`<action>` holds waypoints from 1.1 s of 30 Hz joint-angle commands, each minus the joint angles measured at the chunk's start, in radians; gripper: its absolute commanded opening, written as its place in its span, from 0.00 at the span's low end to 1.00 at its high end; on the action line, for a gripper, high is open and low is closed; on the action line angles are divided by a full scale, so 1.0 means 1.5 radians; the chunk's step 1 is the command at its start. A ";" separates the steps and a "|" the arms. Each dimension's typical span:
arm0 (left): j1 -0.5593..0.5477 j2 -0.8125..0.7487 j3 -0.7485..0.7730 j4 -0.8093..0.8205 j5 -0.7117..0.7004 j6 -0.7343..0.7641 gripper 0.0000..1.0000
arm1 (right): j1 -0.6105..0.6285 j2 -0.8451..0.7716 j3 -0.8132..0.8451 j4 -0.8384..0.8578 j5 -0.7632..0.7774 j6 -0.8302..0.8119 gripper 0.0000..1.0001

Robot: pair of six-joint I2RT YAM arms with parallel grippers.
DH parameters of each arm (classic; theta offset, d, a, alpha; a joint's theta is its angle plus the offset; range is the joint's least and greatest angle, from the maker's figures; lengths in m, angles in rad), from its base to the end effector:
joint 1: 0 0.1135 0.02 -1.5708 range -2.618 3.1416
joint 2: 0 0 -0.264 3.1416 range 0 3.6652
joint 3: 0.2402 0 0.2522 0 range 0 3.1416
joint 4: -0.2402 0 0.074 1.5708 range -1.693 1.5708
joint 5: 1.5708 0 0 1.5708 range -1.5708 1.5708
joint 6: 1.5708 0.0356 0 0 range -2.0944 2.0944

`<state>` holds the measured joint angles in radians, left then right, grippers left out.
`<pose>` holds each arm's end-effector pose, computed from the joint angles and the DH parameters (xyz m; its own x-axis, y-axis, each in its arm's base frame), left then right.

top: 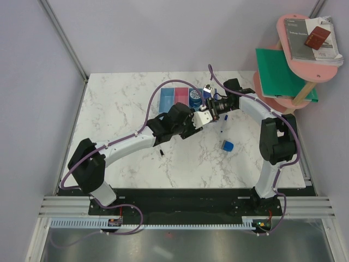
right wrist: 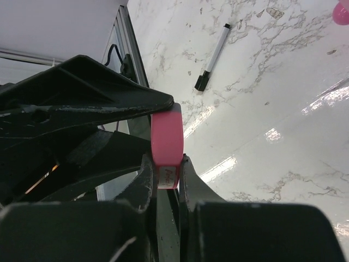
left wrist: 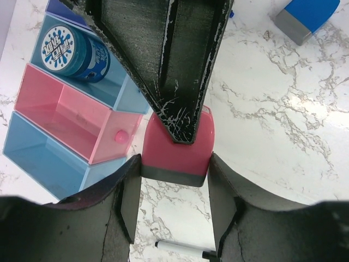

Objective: Sort the stationery into containers
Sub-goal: Place the stationery in the storage box.

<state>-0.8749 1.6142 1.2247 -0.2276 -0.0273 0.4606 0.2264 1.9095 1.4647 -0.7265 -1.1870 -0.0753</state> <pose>0.2381 -0.2835 0.2763 0.0024 0.6903 -0.7235 0.8394 0.3919 0.3767 0.3713 0.1194 0.2308 -0.8624 -0.2276 -0.4521 -0.5018 0.2676 0.8226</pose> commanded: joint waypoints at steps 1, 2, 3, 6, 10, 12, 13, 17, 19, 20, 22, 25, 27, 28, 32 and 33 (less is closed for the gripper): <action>-0.006 0.006 0.018 0.026 -0.010 -0.011 0.28 | 0.002 -0.019 0.011 0.008 -0.009 -0.018 0.00; -0.007 0.002 0.017 0.025 -0.020 -0.010 0.43 | 0.003 -0.022 0.010 0.008 -0.006 -0.019 0.00; -0.007 -0.003 0.012 0.025 -0.028 -0.007 0.49 | 0.001 -0.025 0.010 0.007 -0.002 -0.019 0.00; -0.007 -0.036 -0.015 0.013 -0.072 0.013 0.61 | 0.002 -0.029 0.009 0.006 0.010 -0.020 0.00; -0.006 -0.100 -0.069 0.000 -0.144 0.042 0.70 | 0.002 -0.023 0.031 -0.002 0.028 -0.024 0.00; -0.005 -0.144 -0.101 -0.021 -0.172 0.042 0.73 | 0.005 -0.014 0.044 -0.023 0.038 -0.042 0.00; -0.004 -0.158 -0.110 -0.034 -0.178 0.040 0.74 | 0.009 -0.010 0.056 -0.029 0.056 -0.050 0.00; 0.012 -0.226 -0.165 -0.130 -0.181 0.041 0.74 | 0.027 -0.005 0.092 -0.044 0.138 -0.078 0.00; 0.024 -0.282 -0.189 -0.155 -0.170 0.061 0.75 | 0.045 0.001 0.130 -0.051 0.188 -0.097 0.00; 0.026 -0.300 -0.206 -0.170 -0.162 0.065 0.77 | 0.051 0.005 0.144 -0.054 0.237 -0.104 0.00; 0.031 -0.343 -0.212 -0.212 -0.149 0.070 0.80 | 0.073 0.025 0.194 -0.057 0.297 -0.113 0.00; 0.046 -0.370 -0.203 -0.256 -0.103 0.064 0.84 | 0.098 0.057 0.267 -0.055 0.413 -0.130 0.00; 0.062 -0.369 -0.189 -0.274 -0.072 0.054 0.85 | 0.112 0.076 0.321 -0.055 0.484 -0.145 0.00; 0.067 -0.363 -0.185 -0.283 -0.055 0.041 0.85 | 0.124 0.092 0.339 -0.054 0.506 -0.156 0.00; 0.086 -0.351 -0.173 -0.287 -0.028 0.021 0.85 | 0.147 0.139 0.418 -0.051 0.597 -0.200 0.00; 0.087 -0.349 -0.172 -0.287 -0.027 0.020 0.85 | 0.149 0.164 0.450 -0.049 0.618 -0.205 0.00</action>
<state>-0.7578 1.0782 0.9230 -0.6262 -0.1345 0.5201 0.4324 2.0781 2.0125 -0.8082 -0.4553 -0.3031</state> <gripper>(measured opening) 0.851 0.136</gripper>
